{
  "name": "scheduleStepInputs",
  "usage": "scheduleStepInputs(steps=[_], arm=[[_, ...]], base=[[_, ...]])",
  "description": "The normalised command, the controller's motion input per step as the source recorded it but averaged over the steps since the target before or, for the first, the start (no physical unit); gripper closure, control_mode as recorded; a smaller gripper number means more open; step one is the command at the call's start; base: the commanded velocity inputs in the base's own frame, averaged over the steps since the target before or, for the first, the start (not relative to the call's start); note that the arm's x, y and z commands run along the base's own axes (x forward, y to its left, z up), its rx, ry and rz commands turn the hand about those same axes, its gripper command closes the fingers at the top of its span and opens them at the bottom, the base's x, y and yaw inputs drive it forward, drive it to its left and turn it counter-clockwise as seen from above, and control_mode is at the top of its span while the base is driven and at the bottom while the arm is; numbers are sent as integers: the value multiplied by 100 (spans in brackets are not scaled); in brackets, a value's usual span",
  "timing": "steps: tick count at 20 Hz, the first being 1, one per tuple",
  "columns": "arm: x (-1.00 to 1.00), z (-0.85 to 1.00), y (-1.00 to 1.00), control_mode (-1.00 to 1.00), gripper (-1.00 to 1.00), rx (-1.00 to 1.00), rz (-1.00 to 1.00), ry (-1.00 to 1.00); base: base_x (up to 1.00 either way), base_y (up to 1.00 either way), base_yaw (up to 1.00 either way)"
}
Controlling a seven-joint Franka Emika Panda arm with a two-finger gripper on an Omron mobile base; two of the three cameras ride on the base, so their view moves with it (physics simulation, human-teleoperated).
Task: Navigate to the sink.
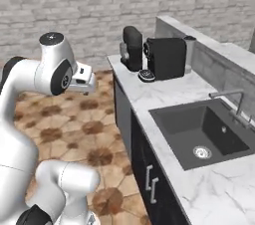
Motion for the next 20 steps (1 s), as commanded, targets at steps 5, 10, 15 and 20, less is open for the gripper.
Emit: scheduleStepInputs(steps=[5,10,15,20], arm=[[0,0,0,100,-100,0,0,0],[0,0,0,100,-100,0,0,0],[0,0,0,100,-100,0,0,0],[0,0,0,100,-100,0,0,0]], base=[[0,0,-79],[0,0,-91],[0,0,-89],[0,31,-63]])
